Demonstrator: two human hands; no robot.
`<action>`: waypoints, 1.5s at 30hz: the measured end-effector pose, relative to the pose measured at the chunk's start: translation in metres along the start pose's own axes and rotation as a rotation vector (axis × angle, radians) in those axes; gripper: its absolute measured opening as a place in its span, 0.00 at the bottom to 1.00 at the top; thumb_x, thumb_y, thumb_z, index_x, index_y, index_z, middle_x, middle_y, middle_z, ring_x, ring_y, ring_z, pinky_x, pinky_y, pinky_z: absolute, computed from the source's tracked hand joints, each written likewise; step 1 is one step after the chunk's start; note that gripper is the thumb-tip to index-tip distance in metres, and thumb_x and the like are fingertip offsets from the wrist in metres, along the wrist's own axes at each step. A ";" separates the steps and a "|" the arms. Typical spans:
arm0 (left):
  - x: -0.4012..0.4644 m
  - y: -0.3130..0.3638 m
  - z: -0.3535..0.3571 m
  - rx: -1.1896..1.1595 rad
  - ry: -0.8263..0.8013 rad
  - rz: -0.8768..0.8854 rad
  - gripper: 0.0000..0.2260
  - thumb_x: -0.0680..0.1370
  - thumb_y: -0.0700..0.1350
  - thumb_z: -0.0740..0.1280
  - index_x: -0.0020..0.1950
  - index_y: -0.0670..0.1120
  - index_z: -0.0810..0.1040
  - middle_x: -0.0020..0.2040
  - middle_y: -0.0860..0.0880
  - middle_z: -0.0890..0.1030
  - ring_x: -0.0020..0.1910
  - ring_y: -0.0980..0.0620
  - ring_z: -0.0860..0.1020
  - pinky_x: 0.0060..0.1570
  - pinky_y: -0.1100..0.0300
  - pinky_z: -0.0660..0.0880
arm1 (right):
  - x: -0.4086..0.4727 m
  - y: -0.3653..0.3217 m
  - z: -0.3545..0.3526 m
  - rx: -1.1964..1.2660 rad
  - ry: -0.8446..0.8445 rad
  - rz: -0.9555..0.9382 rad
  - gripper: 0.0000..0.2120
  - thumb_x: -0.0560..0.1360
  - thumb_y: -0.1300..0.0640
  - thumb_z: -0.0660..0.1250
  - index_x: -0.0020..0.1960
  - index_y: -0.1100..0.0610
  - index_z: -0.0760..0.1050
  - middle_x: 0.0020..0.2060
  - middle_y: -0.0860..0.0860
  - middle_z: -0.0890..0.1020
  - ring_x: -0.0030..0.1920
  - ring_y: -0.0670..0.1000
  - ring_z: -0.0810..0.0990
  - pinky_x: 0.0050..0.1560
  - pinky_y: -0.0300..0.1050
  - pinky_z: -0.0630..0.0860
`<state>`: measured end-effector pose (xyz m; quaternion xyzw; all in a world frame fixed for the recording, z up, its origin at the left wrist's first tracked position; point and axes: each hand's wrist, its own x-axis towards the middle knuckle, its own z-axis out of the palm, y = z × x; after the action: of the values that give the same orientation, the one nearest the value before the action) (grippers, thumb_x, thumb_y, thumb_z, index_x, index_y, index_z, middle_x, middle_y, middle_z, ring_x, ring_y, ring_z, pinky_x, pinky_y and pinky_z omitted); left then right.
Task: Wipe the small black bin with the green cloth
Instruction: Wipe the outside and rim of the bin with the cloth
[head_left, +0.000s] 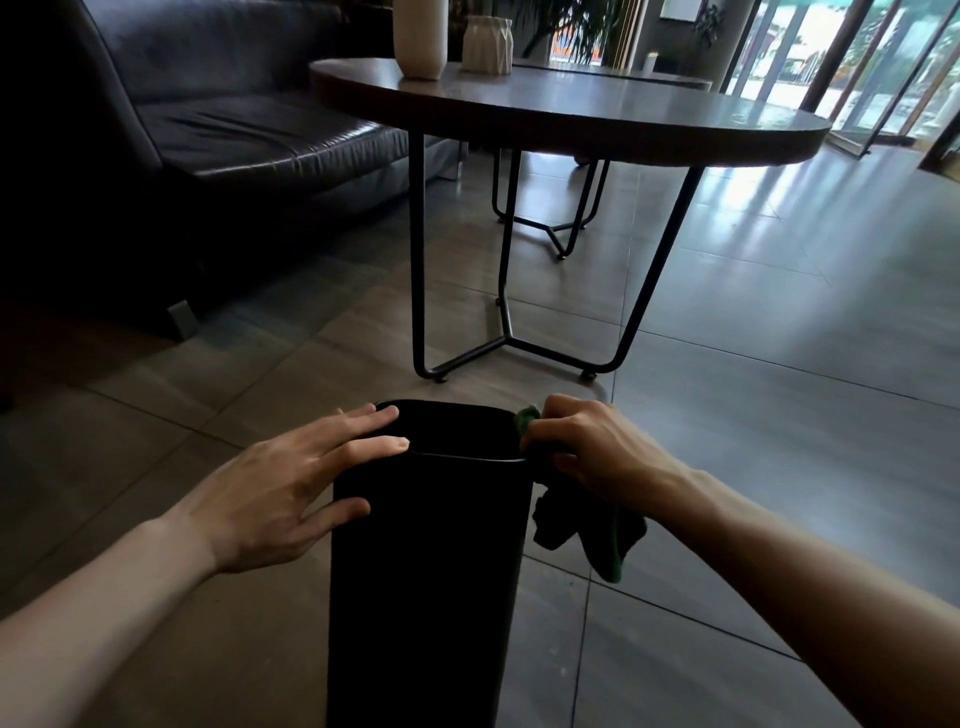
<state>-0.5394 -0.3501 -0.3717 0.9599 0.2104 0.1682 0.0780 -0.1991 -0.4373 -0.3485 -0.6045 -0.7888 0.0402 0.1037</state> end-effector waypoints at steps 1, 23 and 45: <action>0.000 -0.001 -0.001 0.009 0.007 -0.010 0.25 0.81 0.58 0.60 0.78 0.59 0.63 0.81 0.59 0.60 0.80 0.58 0.60 0.77 0.55 0.60 | -0.002 -0.003 -0.004 0.001 -0.012 0.009 0.10 0.78 0.60 0.72 0.57 0.49 0.83 0.50 0.52 0.79 0.46 0.57 0.81 0.49 0.56 0.80; 0.058 0.120 0.092 -0.194 0.276 -0.198 0.32 0.76 0.57 0.64 0.80 0.55 0.59 0.80 0.57 0.62 0.82 0.55 0.54 0.78 0.48 0.60 | -0.023 -0.076 -0.025 -0.190 -0.033 0.399 0.09 0.79 0.61 0.64 0.57 0.55 0.80 0.54 0.57 0.80 0.53 0.61 0.82 0.43 0.46 0.70; 0.035 0.065 0.090 -0.142 0.283 -0.272 0.37 0.68 0.49 0.81 0.74 0.58 0.70 0.75 0.60 0.70 0.78 0.56 0.65 0.75 0.46 0.66 | -0.078 0.011 0.096 -0.384 0.433 -0.166 0.27 0.82 0.48 0.68 0.78 0.52 0.68 0.72 0.54 0.70 0.70 0.61 0.74 0.68 0.62 0.74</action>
<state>-0.4529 -0.4003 -0.4313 0.8816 0.3344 0.3035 0.1371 -0.1899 -0.5036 -0.4535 -0.5410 -0.7883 -0.2481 0.1563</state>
